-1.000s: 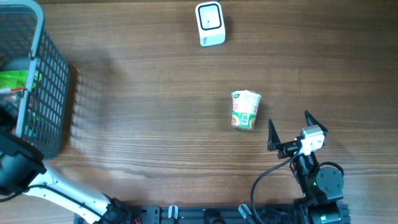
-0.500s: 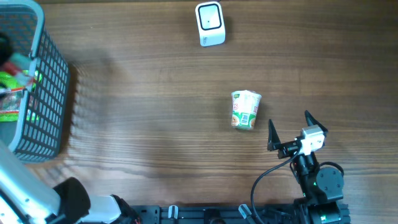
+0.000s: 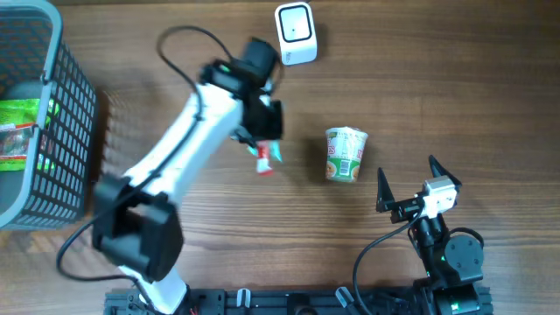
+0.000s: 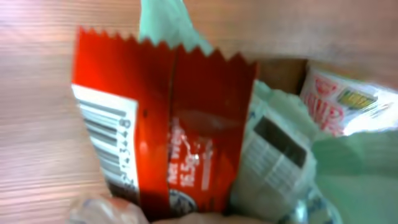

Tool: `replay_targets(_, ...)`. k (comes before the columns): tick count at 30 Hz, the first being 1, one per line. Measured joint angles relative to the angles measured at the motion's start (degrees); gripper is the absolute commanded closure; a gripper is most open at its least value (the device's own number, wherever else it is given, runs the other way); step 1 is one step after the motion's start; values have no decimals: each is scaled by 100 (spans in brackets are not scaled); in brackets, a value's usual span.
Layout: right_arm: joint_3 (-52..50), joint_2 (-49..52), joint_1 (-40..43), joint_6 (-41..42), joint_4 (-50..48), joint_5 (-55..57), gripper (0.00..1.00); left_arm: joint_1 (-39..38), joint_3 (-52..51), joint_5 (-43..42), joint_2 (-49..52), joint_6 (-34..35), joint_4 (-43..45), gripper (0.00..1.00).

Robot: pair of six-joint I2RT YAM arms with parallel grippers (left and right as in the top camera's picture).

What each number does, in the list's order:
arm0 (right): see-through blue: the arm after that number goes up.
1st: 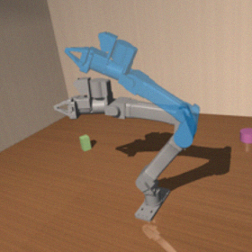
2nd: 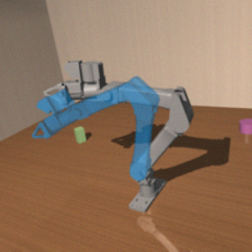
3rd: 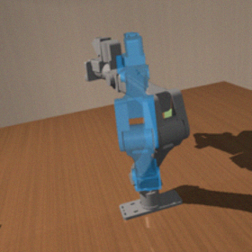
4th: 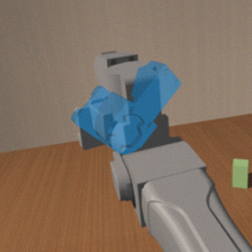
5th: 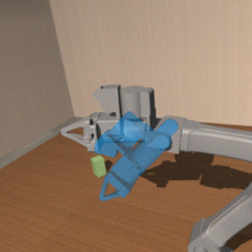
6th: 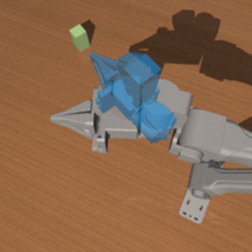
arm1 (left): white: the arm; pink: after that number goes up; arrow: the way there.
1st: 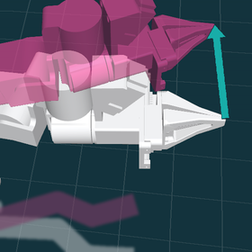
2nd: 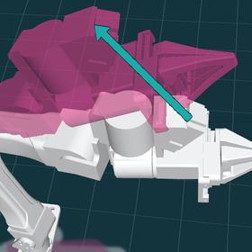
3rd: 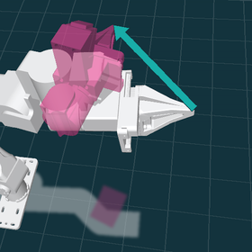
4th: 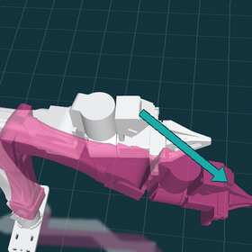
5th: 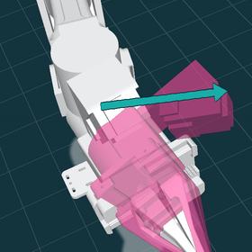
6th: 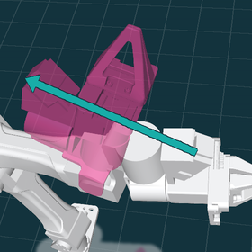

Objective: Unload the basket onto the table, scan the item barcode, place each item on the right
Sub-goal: 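Carry the red and teal snack packs out and drop them beside the cup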

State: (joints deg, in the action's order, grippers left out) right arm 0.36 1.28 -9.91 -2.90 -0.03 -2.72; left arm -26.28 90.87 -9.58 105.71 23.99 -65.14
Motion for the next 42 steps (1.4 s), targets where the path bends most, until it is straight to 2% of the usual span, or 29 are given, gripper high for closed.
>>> replay_targets(1, 0, 0, 0, 0, 7, -2, 0, -319, -476, 31, 212, 195, 769, 58)
replay_targets(6, -2, 0, 0, 0, 7, -2, 0, -1049, -887, 42, 1147, 549, 1574, 51)
replay_targets(7, -2, 0, 0, 0, 7, -2, 0, -1108, -885, 55, 1152, 570, 1668, 0)
replay_targets(13, -2, 0, 0, 0, 7, 0, 0, -1180, -885, 120, 1150, 640, 1779, 0)
replay_targets(17, -2, 0, 0, 0, 7, 0, 0, -1128, -660, 116, 1128, 638, 1543, 0)
replay_targets(23, -2, 0, 0, 0, 4, 0, 0, -629, 46, 391, 262, 431, 1154, 0)
replay_targets(26, -2, 0, 0, 0, 4, -2, 0, -61, 518, 1158, -372, 17, 726, 0)
replay_targets(28, -2, 0, 0, 0, 7, 0, 0, 702, 992, 2006, -907, -260, 660, 0)
replay_targets(31, -2, 0, 0, 0, 4, -2, 0, 2100, 1384, 2785, -1681, -756, 1252, 0)
replay_targets(34, -2, 0, 0, 0, 7, -2, 0, 3727, 1480, 3154, -2194, -1062, 1467, 0)
replay_targets(38, -2, 0, 0, 0, 7, -2, 0, 5619, 1491, 3064, -1823, -1263, 1405, 0)
replay_targets(42, -2, 0, 0, 0, 7, -2, 0, 6682, 1486, 2131, -918, -1685, 1237, 0)
